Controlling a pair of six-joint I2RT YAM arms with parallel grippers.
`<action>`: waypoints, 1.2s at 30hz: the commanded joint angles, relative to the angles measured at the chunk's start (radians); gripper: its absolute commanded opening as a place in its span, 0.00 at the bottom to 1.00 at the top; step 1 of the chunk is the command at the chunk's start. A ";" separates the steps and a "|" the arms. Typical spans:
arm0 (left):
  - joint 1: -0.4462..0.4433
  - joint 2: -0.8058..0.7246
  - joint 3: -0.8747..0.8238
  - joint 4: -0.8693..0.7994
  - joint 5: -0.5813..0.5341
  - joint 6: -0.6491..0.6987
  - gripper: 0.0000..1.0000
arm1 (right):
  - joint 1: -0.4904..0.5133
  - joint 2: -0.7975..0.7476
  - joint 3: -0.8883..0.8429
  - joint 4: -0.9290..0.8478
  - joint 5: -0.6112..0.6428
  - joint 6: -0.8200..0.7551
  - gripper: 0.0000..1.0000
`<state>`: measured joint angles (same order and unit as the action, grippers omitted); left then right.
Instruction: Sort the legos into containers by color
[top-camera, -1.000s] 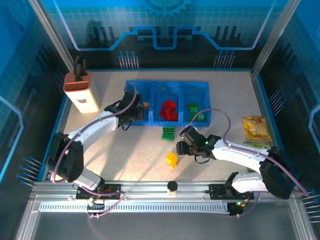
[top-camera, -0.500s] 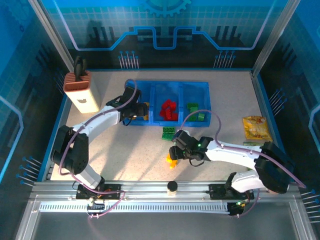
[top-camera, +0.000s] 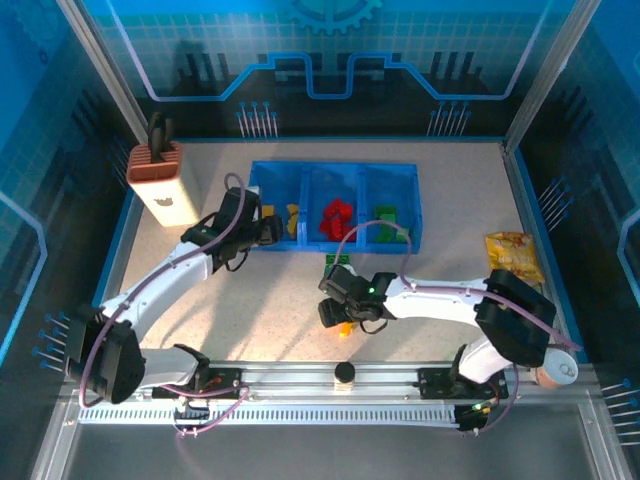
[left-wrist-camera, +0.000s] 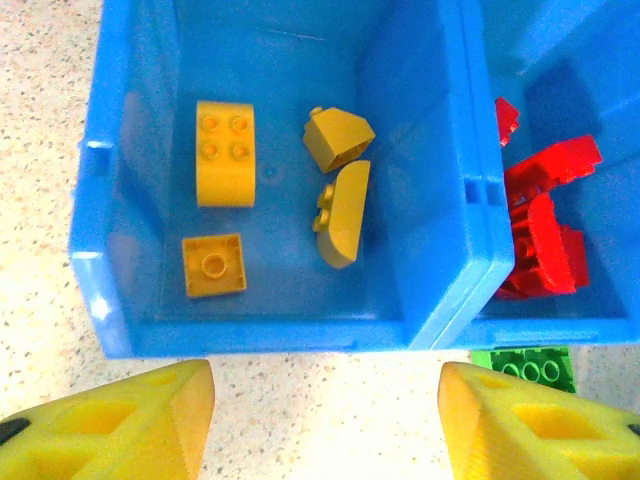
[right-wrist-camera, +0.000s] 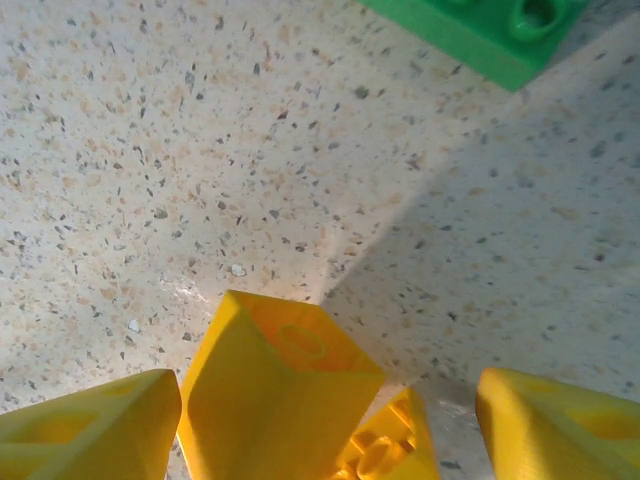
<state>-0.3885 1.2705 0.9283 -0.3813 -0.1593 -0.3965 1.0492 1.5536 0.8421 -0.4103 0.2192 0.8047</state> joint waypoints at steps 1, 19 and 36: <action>0.007 -0.066 -0.052 -0.005 0.006 -0.033 0.62 | 0.023 0.067 0.025 -0.048 -0.040 0.012 0.79; 0.007 -0.180 -0.154 -0.002 -0.020 -0.046 0.61 | 0.077 0.184 0.158 -0.100 -0.004 0.065 0.48; 0.007 -0.307 -0.203 -0.046 -0.036 -0.068 0.60 | 0.006 0.229 0.431 -0.211 0.058 -0.087 0.38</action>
<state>-0.3889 0.9985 0.7467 -0.4000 -0.1776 -0.4458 1.0782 1.7668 1.2022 -0.5728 0.2543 0.7715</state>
